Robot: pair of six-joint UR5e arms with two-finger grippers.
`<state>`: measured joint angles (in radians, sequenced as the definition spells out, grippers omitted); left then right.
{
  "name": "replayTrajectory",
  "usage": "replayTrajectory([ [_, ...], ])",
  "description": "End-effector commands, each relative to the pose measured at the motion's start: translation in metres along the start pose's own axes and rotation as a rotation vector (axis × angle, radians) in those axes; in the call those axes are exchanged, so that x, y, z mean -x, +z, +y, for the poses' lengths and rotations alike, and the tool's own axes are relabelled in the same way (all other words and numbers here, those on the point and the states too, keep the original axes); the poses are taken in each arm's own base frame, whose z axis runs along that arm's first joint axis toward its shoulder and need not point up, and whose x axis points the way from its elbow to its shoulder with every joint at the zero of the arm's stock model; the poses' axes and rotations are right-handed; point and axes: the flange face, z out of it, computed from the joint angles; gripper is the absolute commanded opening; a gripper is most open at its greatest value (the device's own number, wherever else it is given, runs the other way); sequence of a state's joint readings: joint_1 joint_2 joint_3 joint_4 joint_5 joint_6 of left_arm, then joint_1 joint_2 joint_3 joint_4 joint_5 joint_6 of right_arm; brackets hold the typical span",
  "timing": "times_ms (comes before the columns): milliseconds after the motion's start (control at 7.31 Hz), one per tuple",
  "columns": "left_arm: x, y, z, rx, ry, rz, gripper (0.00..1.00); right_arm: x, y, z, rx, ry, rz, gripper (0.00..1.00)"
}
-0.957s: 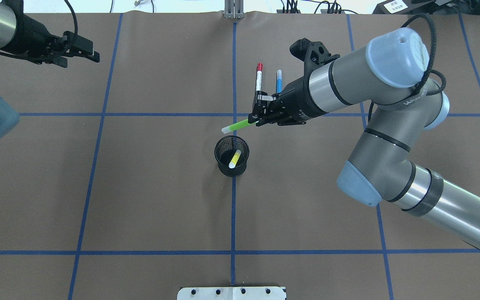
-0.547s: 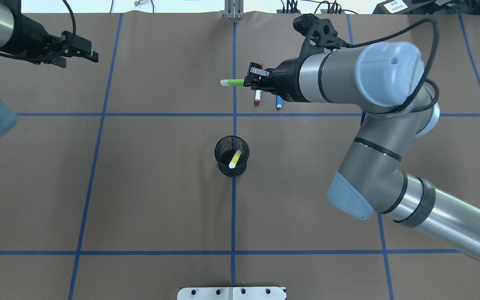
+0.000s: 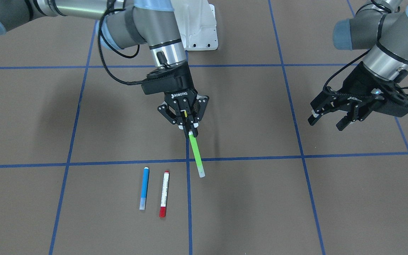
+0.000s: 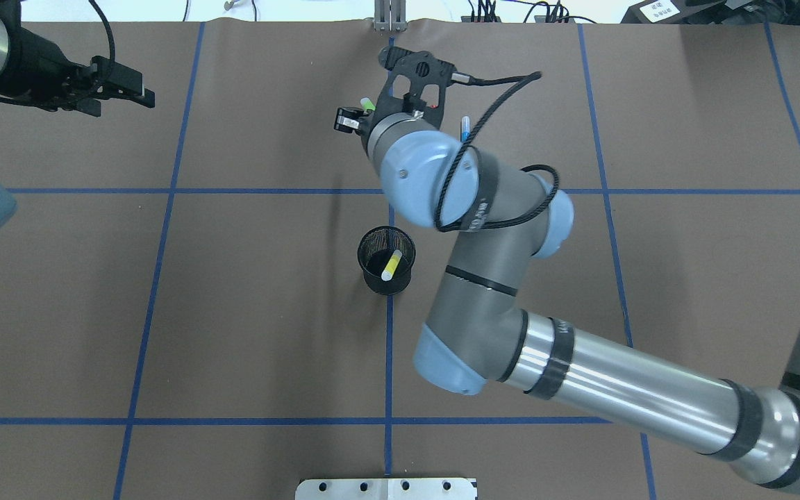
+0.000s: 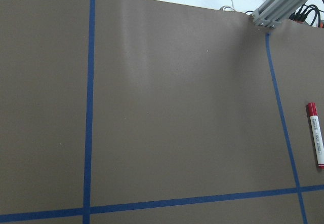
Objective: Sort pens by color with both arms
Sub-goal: 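Lay the green highlighter beside the red-capped marker and withdraw the right gripper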
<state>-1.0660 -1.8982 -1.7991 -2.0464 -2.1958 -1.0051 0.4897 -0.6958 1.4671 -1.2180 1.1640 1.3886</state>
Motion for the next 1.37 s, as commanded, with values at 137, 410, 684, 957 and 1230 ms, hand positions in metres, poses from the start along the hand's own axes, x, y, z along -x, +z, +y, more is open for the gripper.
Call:
replayTrajectory([
  [137,-0.001,-0.013,0.010,-0.008,0.008,0.012,1.00,0.012,0.073,0.048,-0.134,-0.107,0.180,0.00],
  [410,-0.002,-0.013,0.011,-0.008,0.008,0.011,1.00,-0.005,0.101,0.067,-0.138,-0.114,0.187,0.00],
  [684,-0.002,-0.013,0.011,-0.009,0.009,0.013,1.00,-0.009,0.108,0.071,-0.140,-0.128,0.202,0.00],
  [957,-0.002,-0.014,0.010,-0.013,0.009,0.011,1.00,0.000,0.104,0.058,-0.140,-0.137,0.183,0.49],
  [1230,-0.002,-0.013,0.011,-0.012,0.005,0.011,1.00,0.002,0.101,0.057,-0.125,-0.137,0.172,1.00],
])
